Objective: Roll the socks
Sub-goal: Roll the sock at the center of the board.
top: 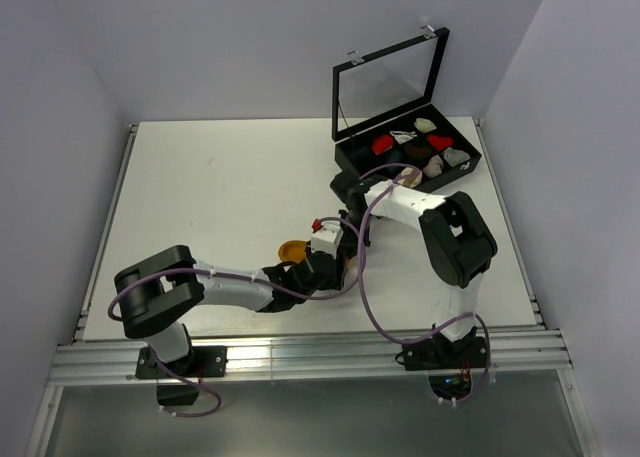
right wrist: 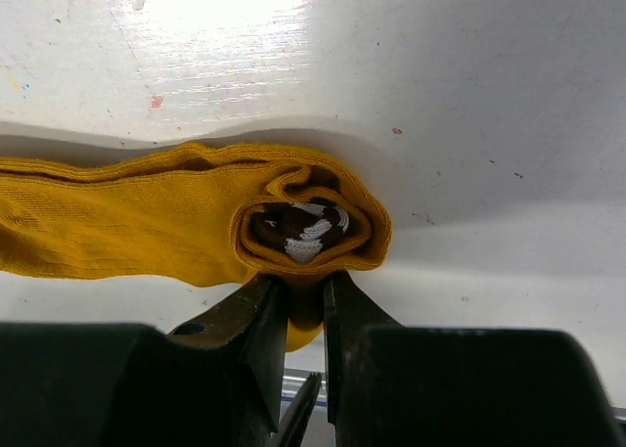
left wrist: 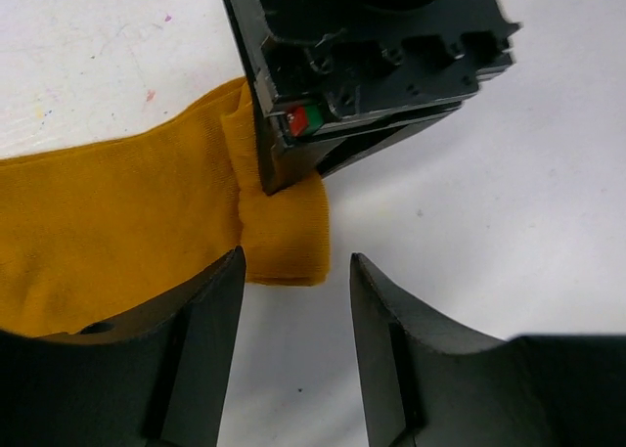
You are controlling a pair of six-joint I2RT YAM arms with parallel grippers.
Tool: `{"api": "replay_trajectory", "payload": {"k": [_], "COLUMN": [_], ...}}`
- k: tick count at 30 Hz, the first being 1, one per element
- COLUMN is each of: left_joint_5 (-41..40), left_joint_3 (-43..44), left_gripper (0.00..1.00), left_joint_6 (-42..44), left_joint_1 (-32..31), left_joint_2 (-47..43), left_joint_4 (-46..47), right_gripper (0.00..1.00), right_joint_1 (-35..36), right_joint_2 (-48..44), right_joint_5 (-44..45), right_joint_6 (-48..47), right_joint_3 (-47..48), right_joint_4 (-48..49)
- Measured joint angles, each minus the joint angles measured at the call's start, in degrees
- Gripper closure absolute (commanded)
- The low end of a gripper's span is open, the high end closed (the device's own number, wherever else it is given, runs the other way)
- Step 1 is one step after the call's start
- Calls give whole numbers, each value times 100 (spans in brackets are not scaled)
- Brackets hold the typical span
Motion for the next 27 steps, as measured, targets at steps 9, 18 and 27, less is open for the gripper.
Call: {"api": "replay_trajectory", "payload": {"k": [9, 18, 27], "left_joint_5": [-286, -501, 114], "left_joint_3": [391, 514, -149], "left_gripper": [48, 89, 100], "left_joint_6": [87, -103, -1082], "left_joint_1": [-7, -26, 463], "left_joint_2": [680, 817, 315], "left_joint_4": [-7, -177, 81], "right_gripper": [72, 66, 43], "right_joint_1": [-2, -13, -74], "right_joint_2": [15, 13, -940], "right_joint_5": [-68, -192, -461], "right_joint_6": [22, 59, 437], "right_joint_3": [-4, -57, -1248], "right_joint_4": [24, 168, 1596]}}
